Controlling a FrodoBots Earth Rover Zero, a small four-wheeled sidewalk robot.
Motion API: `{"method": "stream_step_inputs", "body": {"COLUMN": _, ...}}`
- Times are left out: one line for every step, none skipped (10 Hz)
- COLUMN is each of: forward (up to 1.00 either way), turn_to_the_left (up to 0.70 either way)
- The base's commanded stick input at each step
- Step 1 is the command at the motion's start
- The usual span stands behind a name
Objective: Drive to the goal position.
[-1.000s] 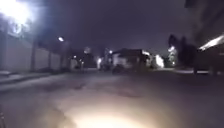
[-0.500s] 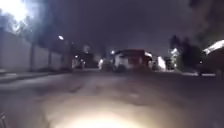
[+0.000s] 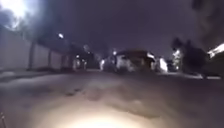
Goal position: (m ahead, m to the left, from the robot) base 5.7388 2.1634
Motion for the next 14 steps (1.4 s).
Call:
{"method": "stream_step_inputs", "body": {"forward": 0.70, "turn_to_the_left": 0.00}}
{"method": "stream_step_inputs", "body": {"forward": 0.70, "turn_to_the_left": 0.00}}
{"method": "stream_step_inputs", "body": {"forward": 0.70, "turn_to_the_left": 0.00}}
{"method": "stream_step_inputs", "body": {"forward": 0.70, "turn_to_the_left": 0.00}}
{"method": "stream_step_inputs", "body": {"forward": 0.70, "turn_to_the_left": 0.00}}
{"method": "stream_step_inputs", "body": {"forward": 0.70, "turn_to_the_left": 0.00}}
{"method": "stream_step_inputs", "body": {"forward": 0.70, "turn_to_the_left": 0.00}}
{"method": "stream_step_inputs", "body": {"forward": 0.70, "turn_to_the_left": 0.00}}
{"method": "stream_step_inputs", "body": {"forward": 0.70, "turn_to_the_left": 0.00}}
{"method": "stream_step_inputs", "body": {"forward": 0.70, "turn_to_the_left": 0.00}}
{"method": "stream_step_inputs", "body": {"forward": 0.70, "turn_to_the_left": 0.00}}
{"method": "stream_step_inputs", "body": {"forward": 0.70, "turn_to_the_left": 0.00}}
{"method": "stream_step_inputs", "body": {"forward": 0.70, "turn_to_the_left": 0.00}}
{"method": "stream_step_inputs", "body": {"forward": 0.70, "turn_to_the_left": 0.00}}
